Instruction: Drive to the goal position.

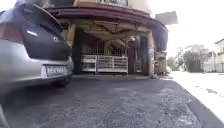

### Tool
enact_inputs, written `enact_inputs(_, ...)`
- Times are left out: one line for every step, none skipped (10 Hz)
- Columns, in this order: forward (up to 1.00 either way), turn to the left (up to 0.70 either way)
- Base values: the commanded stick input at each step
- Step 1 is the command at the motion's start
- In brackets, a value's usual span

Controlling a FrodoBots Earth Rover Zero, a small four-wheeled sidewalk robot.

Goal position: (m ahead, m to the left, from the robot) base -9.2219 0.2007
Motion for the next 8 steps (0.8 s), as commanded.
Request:
enact_inputs(0.55,-0.56)
enact_inputs(0.54,-0.55)
enact_inputs(0.52,-0.53)
enact_inputs(0.11,-0.90)
enact_inputs(0.00,-1.00)
enact_inputs(0.00,-1.00)
enact_inputs(0.00,-1.00)
enact_inputs(0.00,-1.00)
